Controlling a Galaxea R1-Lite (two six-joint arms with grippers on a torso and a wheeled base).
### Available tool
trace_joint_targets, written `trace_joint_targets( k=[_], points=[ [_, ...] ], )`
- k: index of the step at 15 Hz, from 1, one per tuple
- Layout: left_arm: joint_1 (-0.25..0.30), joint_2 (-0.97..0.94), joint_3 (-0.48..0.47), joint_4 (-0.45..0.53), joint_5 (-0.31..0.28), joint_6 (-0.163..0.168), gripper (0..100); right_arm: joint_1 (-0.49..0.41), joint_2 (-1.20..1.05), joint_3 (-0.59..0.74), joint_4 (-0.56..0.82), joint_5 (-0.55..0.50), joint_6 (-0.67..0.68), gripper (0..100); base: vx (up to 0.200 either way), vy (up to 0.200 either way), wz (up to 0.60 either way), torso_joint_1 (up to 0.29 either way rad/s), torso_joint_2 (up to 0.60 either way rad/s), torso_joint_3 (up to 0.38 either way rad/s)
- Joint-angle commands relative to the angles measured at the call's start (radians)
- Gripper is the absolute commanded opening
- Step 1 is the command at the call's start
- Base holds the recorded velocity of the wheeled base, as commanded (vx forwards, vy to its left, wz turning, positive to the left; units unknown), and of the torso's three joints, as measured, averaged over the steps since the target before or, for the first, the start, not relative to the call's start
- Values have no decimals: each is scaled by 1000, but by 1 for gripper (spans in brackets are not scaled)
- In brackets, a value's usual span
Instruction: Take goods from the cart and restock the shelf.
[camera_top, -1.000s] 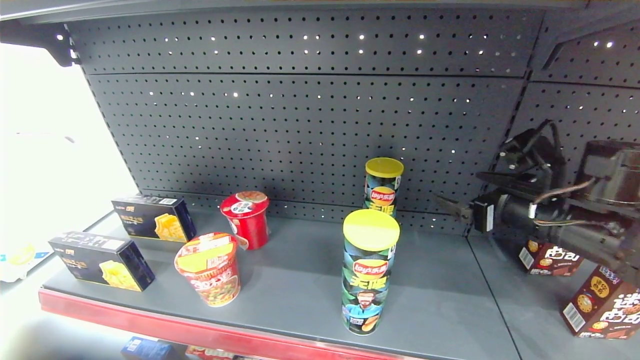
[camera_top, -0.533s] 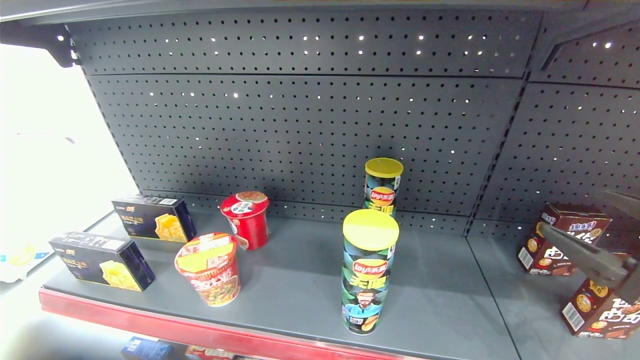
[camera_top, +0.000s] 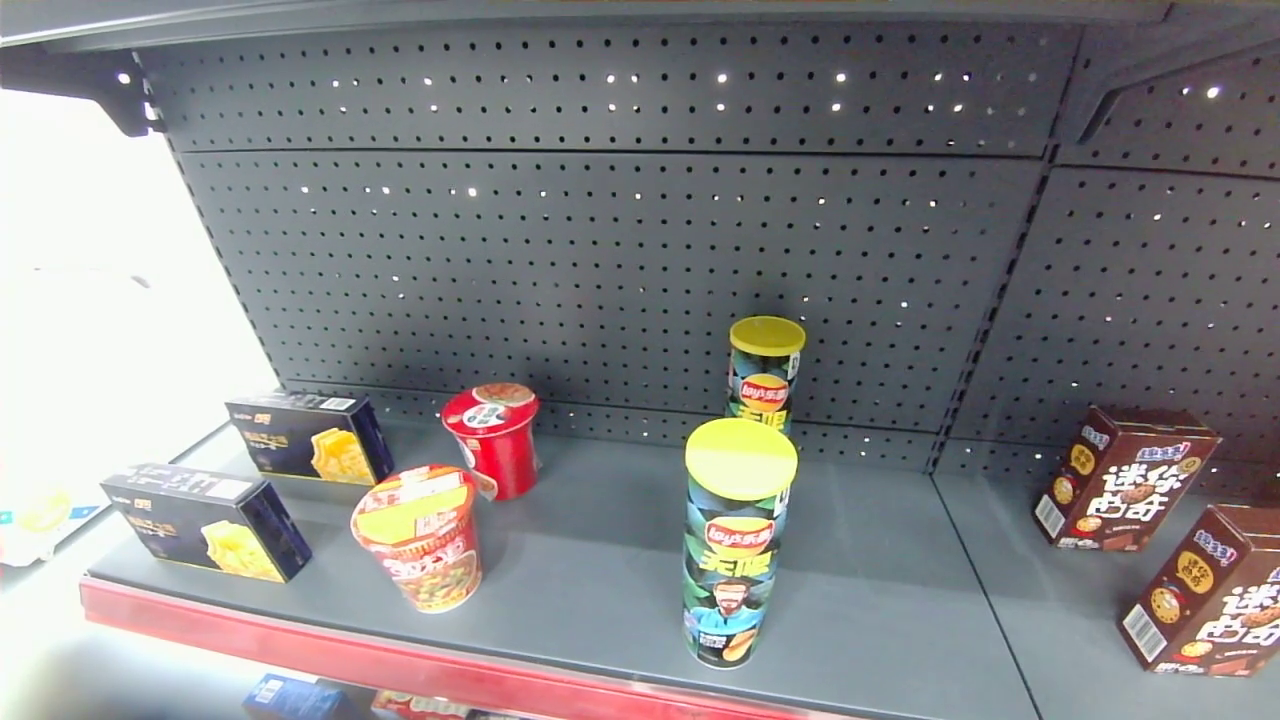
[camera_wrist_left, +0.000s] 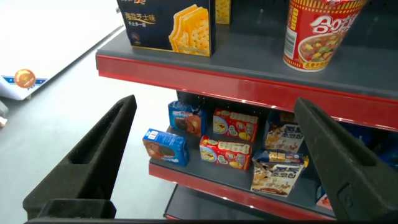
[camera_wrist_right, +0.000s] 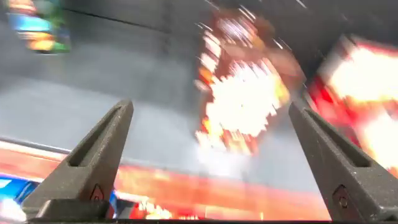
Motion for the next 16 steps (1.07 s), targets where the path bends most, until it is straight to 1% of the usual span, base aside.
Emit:
trace_joint_targets(
  k=[1, 2, 4, 5, 7, 8, 9, 10, 12, 16],
  points=[
    [1, 2, 0, 0, 0, 0, 100, 5, -173, 57, 66, -139, 83, 100, 0, 0, 0, 0, 0, 0],
    [1, 2, 0, 0, 0, 2, 100, 28, -177, 67, 66, -176, 122, 100, 0, 0, 0, 0, 0, 0],
    [1, 2, 0, 0, 0, 2, 100, 103, -230, 110, 70, -197, 138, 100, 0, 0, 0, 0, 0, 0],
    [0, 2, 0, 0, 0, 0, 100, 116, -252, 110, 70, -191, 139, 100, 0, 0, 0, 0, 0, 0],
    [0, 2, 0, 0, 0, 0, 100, 110, -267, 110, 68, -128, 147, 100, 0, 0, 0, 0, 0, 0],
    [0, 2, 0, 0, 0, 0, 100, 109, -267, 110, 70, -56, 158, 100, 0, 0, 0, 0, 0, 0],
    [0, 2, 0, 0, 0, 0, 100, 107, -267, 110, 106, 8, 162, 100, 0, 0, 0, 0, 0, 0],
    [0, 2, 0, 0, 0, 0, 100, 109, -267, 105, 154, 16, 159, 100, 0, 0, 0, 0, 0, 0],
    [1, 2, 0, 0, 0, -1, 100, 109, -267, 110, 126, 14, 167, 100, 0, 0, 0, 0, 0, 0],
    [0, 2, 0, 0, 0, 0, 100, 107, -267, 110, 128, 16, 159, 100, 0, 0, 0, 0, 0, 0]
  ],
)
